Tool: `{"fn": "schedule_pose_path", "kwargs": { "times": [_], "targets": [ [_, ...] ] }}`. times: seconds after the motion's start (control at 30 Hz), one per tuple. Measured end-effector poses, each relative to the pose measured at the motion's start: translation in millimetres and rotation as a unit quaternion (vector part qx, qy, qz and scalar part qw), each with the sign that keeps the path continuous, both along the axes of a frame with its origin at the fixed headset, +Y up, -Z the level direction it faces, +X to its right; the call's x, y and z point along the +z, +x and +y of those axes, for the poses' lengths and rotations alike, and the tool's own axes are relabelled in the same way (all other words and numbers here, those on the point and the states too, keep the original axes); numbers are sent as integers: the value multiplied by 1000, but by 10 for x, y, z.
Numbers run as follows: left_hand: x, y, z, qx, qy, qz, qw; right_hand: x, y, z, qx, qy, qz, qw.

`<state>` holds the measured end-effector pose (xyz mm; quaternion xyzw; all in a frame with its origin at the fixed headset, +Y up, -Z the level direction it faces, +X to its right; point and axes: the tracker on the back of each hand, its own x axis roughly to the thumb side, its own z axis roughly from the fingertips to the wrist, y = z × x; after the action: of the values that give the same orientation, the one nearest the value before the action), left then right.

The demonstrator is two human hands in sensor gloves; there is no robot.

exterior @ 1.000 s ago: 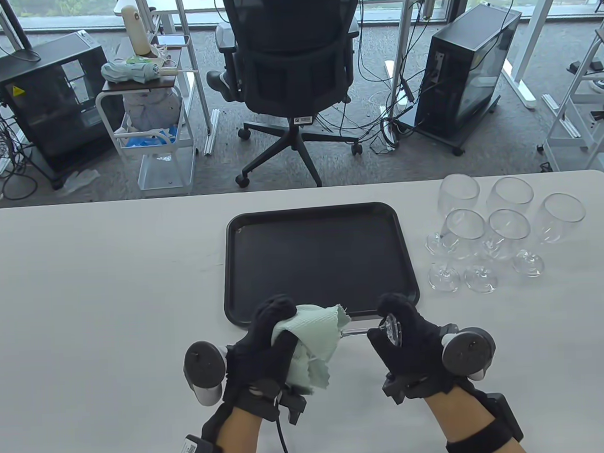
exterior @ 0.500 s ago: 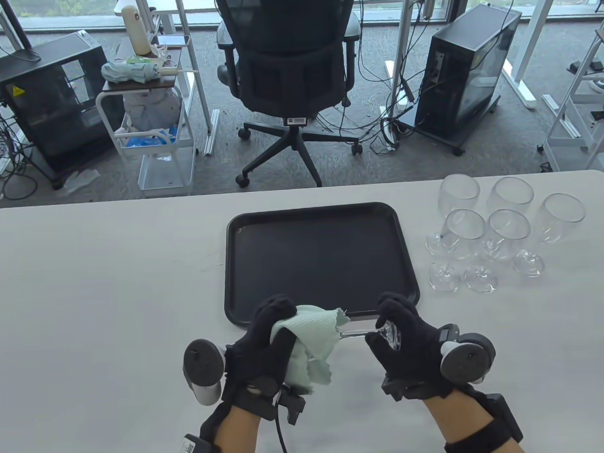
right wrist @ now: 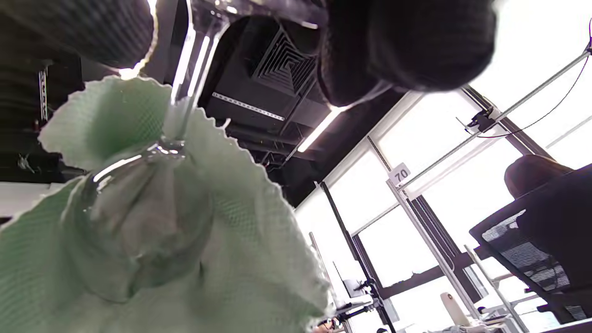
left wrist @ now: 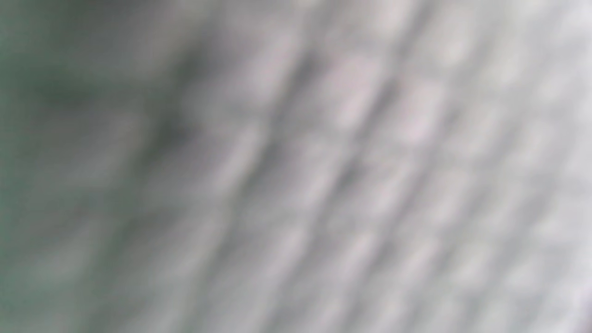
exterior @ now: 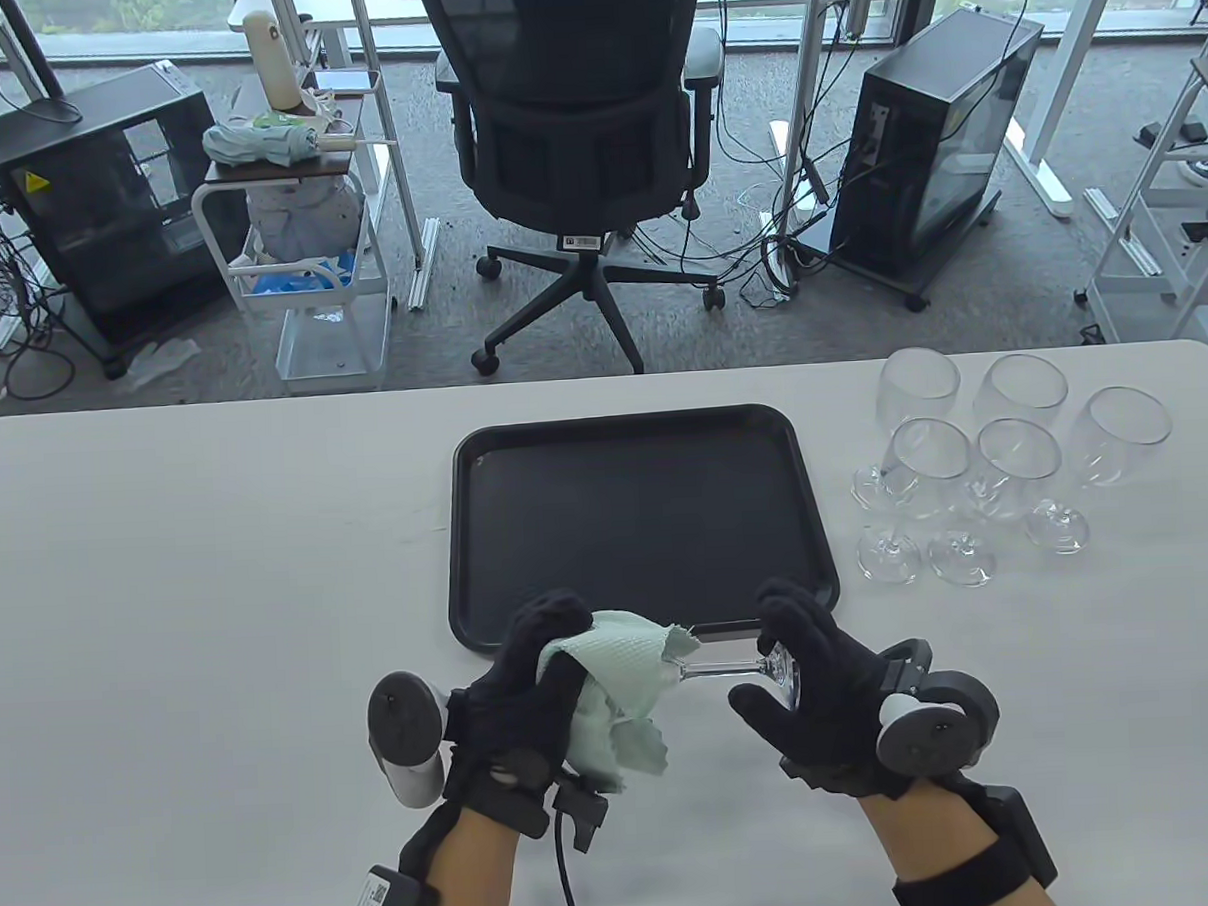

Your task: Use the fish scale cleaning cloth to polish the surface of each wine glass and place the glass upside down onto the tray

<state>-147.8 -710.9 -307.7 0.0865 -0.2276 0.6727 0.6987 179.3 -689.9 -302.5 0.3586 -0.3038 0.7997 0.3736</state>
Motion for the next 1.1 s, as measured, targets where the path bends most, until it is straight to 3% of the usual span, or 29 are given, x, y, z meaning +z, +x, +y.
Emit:
{"fn": "schedule_pose_path", "kwargs": {
  "times": [0.17,0.27,0.4,0.5,0.57,0.67,0.77,0.87,0.9,1.03,1.1],
  "targets": [
    [41,15,35,-21,41,28,999,-99,-10,-76,-59,-132,-6,989],
    [56,-3,69,-49,78,57,994,-172,-19,-175,-111,-315,51,941],
    [34,-28,52,-50,57,53,996,-152,-24,-154,-64,-246,22,967],
    [0,-49,24,-27,18,28,999,-80,-38,-80,-3,-104,7,995],
    [-3,-38,12,-11,6,14,1000,-37,-30,-45,28,-25,-8,999],
    [12,-16,17,-12,6,17,1000,-48,-21,-61,-14,-49,2,999],
    [49,7,31,-22,24,32,999,-100,-22,-119,-65,-128,6,990],
    [84,2,93,-51,73,68,994,-179,-25,-184,-104,-309,35,945],
    [79,-10,102,-58,80,68,993,-182,-28,-202,-115,-346,65,929],
    [54,-44,95,-49,65,55,995,-143,-41,-144,-64,-215,22,974],
    [41,-59,88,-37,47,45,997,-100,-46,-98,-15,-118,19,993]
  ]
}}
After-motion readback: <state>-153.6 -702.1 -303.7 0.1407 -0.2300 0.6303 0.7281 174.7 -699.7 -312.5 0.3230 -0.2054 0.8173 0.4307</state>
